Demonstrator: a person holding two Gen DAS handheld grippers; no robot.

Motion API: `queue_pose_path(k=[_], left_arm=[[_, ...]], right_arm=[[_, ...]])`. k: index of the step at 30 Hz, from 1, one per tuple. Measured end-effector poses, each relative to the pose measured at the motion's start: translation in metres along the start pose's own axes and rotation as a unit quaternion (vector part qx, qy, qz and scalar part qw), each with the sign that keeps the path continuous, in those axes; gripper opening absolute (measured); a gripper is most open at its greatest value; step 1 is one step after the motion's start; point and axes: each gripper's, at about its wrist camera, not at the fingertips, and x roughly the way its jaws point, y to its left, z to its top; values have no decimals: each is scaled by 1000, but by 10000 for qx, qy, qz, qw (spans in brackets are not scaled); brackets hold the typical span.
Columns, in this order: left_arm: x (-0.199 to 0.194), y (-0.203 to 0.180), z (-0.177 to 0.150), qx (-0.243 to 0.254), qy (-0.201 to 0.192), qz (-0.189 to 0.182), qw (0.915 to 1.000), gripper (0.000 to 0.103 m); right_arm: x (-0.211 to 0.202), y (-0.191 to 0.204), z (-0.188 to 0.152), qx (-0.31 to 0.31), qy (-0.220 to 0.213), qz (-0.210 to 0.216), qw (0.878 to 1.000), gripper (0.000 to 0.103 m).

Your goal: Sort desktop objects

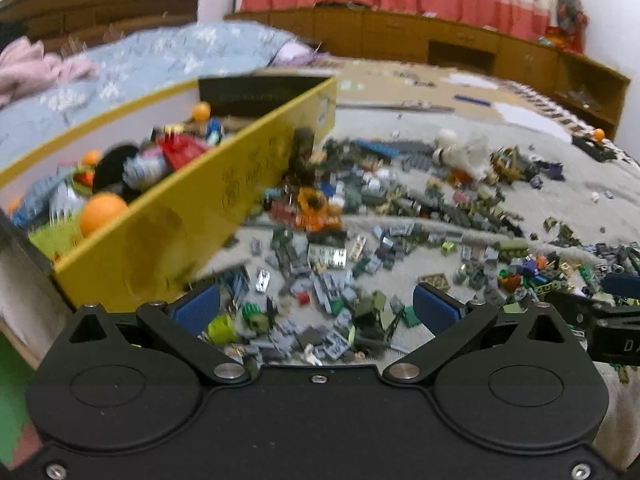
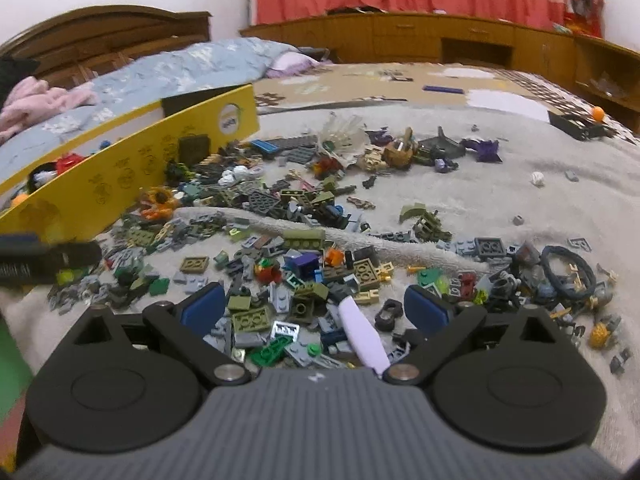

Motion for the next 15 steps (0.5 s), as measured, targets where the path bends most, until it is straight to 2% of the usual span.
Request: queue_pose_path(k=[6, 15], left_arm=[[18, 6, -5, -256, 372, 132, 9989, 103], [33, 7, -2, -275, 596, 314, 9973, 103]], right_arm=[[13, 12, 9, 107, 287, -194, 9993, 103], [27, 29, 18, 44, 635, -396, 9972, 103]])
